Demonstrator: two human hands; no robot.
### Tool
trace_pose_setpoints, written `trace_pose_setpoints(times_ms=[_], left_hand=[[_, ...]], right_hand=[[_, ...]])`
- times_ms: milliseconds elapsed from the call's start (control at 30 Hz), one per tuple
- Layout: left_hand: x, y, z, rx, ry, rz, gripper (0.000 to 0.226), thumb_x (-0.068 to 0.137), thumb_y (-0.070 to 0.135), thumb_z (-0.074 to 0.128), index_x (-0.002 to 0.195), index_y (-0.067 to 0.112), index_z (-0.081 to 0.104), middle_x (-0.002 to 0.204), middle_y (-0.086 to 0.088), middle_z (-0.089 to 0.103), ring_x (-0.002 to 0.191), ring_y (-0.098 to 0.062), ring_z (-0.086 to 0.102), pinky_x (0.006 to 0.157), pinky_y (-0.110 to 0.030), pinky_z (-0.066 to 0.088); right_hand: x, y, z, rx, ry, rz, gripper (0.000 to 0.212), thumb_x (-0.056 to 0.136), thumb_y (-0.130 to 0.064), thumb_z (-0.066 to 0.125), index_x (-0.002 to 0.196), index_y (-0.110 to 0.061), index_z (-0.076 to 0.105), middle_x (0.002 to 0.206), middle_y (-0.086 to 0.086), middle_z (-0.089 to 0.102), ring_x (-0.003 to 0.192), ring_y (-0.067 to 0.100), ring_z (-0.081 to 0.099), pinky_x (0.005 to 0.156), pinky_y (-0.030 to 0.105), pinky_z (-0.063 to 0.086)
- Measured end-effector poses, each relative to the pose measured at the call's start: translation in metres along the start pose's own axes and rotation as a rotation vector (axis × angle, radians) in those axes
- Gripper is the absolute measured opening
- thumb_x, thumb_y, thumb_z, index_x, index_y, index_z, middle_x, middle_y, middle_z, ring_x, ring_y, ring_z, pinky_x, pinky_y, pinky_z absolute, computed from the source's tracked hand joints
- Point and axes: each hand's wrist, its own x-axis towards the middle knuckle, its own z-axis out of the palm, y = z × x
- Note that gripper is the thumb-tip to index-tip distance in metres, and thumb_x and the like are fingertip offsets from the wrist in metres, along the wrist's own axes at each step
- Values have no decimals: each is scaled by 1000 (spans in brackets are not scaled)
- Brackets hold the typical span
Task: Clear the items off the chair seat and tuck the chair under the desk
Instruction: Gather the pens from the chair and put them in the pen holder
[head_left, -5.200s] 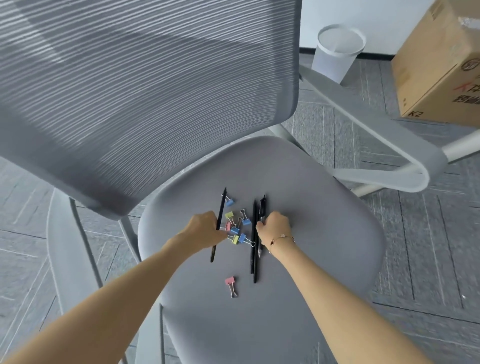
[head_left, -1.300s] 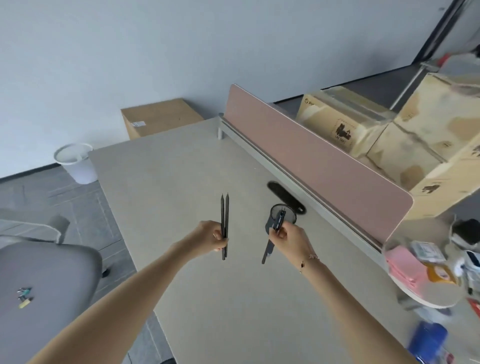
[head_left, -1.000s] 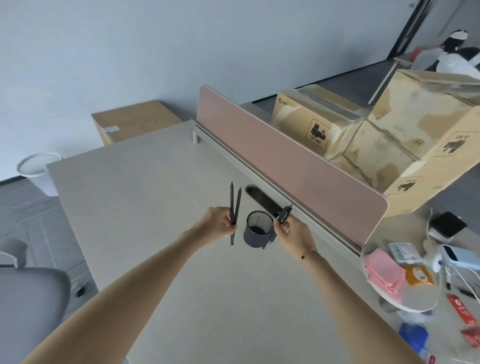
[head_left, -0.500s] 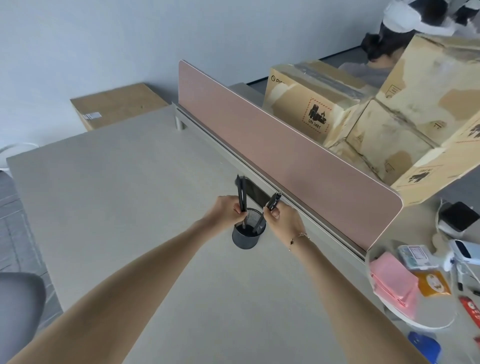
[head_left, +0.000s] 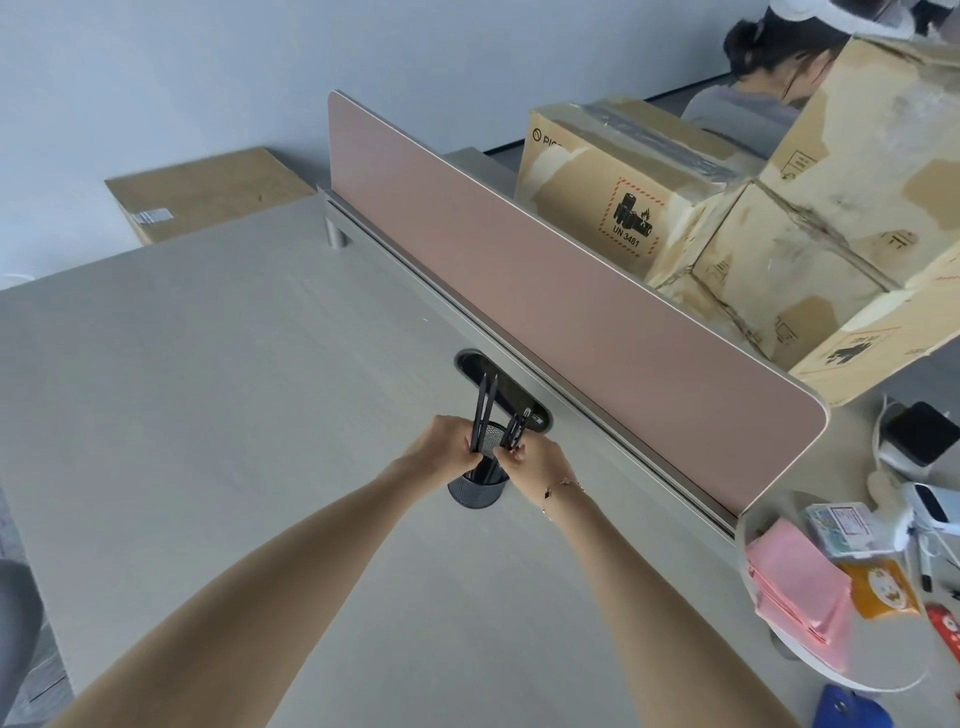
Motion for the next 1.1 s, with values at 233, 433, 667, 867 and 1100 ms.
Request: trace_pose_setpoints(times_ms=[233, 433, 667, 867, 1100], left_hand=[[1, -4, -2, -34, 39, -22, 15, 79, -2, 54, 84, 3, 67, 81, -7, 59, 82, -30, 65, 70, -37, 51], [-24, -21, -29, -55, 20, -77, 15, 81, 2, 57, 92, 1, 66, 100, -15, 69, 89, -27, 64, 75, -31, 50], [-98, -82, -94, -8, 91, -187, 20, 83, 9, 54, 98, 9, 67, 102, -7, 67, 95, -23, 65, 83, -31, 55], [-201, -158, -148, 8, 235, -307, 19, 84, 13, 54, 98, 9, 66, 97, -5, 62, 98, -25, 64, 89, -39, 54], [-350, -251, -198, 72, 388, -495, 31, 85, 19, 54, 115, 15, 61, 118, -6, 64, 107, -25, 61, 89, -35, 51]], right_hand=[[-4, 2, -8, 108, 11, 75, 34, 88, -17, 55, 120, -7, 50, 101, 10, 66, 100, 25, 61, 87, 33, 48], [-17, -5, -18, 53, 52, 49, 19, 87, -14, 55, 106, -9, 58, 89, 1, 58, 87, 19, 58, 84, 31, 48], [-41, -65, 1, 60, -9, -73, 15, 87, -14, 54, 100, -11, 61, 88, -1, 60, 92, 21, 61, 82, 30, 49], [-73, -142, 50, -62, -128, -261, 14, 85, -10, 57, 97, -9, 63, 101, 10, 68, 95, 25, 62, 79, 23, 45], [-141, -232, 145, -123, -298, -465, 17, 86, -11, 55, 102, -9, 60, 106, 8, 61, 94, 17, 55, 89, 26, 44]])
